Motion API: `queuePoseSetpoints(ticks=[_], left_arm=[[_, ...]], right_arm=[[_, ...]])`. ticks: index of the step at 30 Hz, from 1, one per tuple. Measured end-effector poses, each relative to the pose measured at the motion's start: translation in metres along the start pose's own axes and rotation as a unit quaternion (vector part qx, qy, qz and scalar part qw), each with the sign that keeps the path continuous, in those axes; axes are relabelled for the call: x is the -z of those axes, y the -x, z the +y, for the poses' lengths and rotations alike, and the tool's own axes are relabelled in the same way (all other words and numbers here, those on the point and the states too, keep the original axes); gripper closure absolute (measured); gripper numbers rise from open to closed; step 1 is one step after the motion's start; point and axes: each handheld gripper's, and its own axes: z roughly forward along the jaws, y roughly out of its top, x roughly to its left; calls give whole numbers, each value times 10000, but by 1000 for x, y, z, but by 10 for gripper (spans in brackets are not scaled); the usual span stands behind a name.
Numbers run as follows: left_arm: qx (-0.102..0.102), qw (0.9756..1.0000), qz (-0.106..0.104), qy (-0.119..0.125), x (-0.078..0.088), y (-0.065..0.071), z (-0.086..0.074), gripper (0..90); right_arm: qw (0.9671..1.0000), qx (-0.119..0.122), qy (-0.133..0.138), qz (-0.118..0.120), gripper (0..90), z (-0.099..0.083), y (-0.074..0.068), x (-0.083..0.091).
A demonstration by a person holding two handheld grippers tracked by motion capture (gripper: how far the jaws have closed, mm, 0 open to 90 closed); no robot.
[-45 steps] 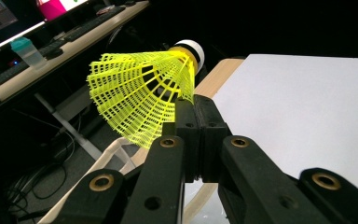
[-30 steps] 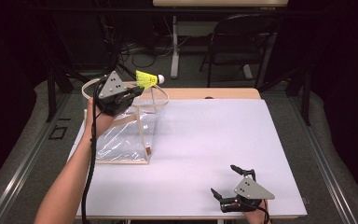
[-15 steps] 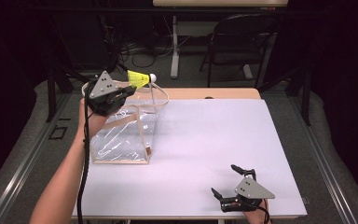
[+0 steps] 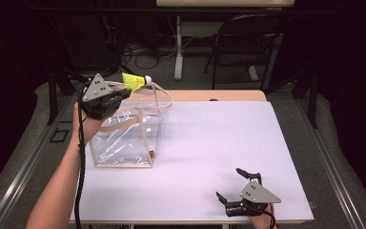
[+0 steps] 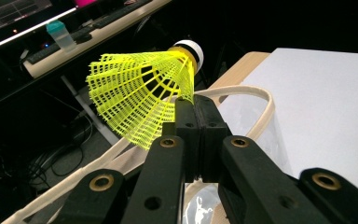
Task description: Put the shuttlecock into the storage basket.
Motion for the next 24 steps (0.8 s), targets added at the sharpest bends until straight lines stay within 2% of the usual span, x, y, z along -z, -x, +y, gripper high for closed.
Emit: queuePoseSetpoints(ticks=[16,24], left_arm=[[124,9998,126,-42,7,-6,-12,896],[112,9997,161,-145,8,-8,-18,896]], right_arm=[[10000,9,-3,-3,14,0,0,0],[10000,1,3,-12,14,0,0,0]])
